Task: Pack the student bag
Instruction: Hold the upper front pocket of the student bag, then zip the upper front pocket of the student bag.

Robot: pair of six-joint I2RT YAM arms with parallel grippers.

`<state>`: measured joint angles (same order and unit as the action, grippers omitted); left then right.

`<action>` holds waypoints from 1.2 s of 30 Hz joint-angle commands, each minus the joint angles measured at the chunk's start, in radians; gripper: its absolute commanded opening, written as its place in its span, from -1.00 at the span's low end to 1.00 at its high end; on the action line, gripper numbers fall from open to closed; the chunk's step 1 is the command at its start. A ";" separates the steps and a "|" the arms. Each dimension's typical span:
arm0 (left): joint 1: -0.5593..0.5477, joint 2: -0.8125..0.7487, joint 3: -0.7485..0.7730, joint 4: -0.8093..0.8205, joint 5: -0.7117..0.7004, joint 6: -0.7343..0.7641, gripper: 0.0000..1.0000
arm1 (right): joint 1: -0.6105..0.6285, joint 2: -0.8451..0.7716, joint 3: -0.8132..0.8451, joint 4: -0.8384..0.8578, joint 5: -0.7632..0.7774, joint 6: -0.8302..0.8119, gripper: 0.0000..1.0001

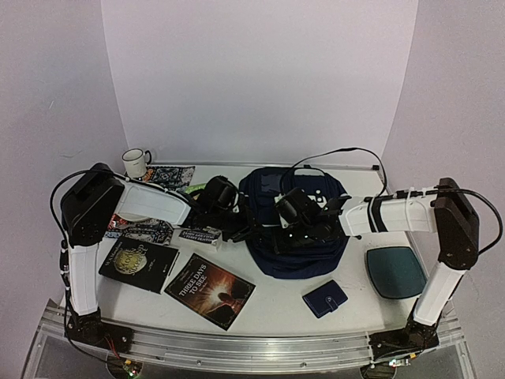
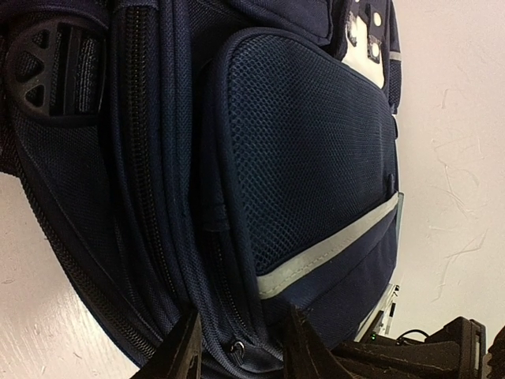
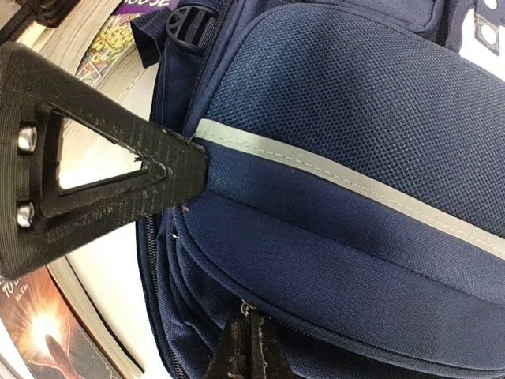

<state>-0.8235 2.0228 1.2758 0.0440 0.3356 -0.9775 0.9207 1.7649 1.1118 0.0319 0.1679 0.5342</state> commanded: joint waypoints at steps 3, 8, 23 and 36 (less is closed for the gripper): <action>-0.016 -0.067 0.018 0.056 -0.017 0.001 -0.28 | 0.006 -0.041 0.000 0.007 -0.002 -0.013 -1.00; -0.018 -0.029 0.027 0.057 0.008 -0.015 -0.27 | 0.006 -0.043 0.000 0.007 -0.007 -0.011 -1.00; -0.037 0.004 0.073 0.082 0.038 -0.026 -0.73 | 0.007 -0.049 -0.008 0.006 -0.010 -0.014 -1.00; 0.003 -0.024 0.015 0.081 0.007 0.009 -1.00 | -0.034 -0.143 -0.078 -0.121 0.157 -0.063 -1.00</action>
<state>-0.8463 2.0323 1.3025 0.0764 0.3487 -1.0062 0.9195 1.7157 1.0734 0.0158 0.2194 0.5013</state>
